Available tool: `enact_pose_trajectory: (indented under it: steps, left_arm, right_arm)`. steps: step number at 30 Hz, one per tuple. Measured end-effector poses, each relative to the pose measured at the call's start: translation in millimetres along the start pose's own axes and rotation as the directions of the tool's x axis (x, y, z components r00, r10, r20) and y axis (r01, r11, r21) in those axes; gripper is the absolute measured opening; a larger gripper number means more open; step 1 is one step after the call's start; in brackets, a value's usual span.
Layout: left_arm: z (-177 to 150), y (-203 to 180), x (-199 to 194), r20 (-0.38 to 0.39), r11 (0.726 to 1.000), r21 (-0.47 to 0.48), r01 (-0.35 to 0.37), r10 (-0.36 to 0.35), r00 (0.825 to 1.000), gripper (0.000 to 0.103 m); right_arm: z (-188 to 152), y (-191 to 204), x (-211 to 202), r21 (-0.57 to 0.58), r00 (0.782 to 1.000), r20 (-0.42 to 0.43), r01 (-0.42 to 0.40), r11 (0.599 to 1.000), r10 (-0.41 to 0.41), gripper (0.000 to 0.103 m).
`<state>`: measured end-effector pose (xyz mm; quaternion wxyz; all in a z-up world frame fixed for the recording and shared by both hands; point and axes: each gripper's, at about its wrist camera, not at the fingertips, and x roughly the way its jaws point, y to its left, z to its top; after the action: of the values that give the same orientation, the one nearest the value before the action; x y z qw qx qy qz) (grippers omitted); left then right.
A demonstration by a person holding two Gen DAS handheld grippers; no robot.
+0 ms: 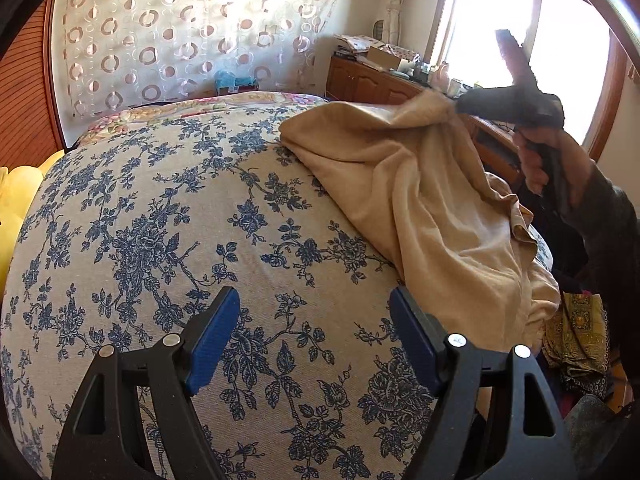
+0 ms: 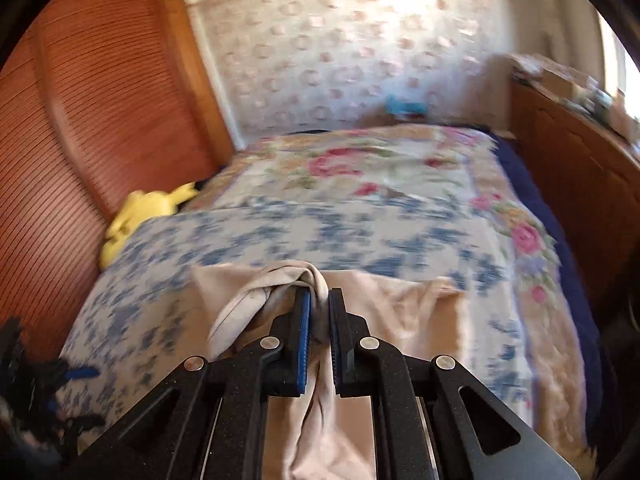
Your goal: Fold small clothes
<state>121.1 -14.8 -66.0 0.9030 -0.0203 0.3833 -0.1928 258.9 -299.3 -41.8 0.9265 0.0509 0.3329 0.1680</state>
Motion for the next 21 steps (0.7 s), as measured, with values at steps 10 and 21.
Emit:
enact_pose_trajectory:
  steps: [10, 21]
  left_arm:
    - [-0.9, -2.8, 0.1, -0.001, 1.0, -0.001, 0.012, -0.012, 1.0, 0.078]
    - [-2.4, -32.0, 3.6, -0.011, 0.997, 0.042, 0.065, -0.065, 0.998, 0.078]
  right_arm:
    - [-31.5, -33.9, -23.6, -0.057, 0.996, -0.009, 0.083, 0.995, -0.084, 0.028]
    - [-123.6, 0.1, -84.7, -0.179, 0.998, -0.051, -0.043, 0.983, 0.034, 0.042]
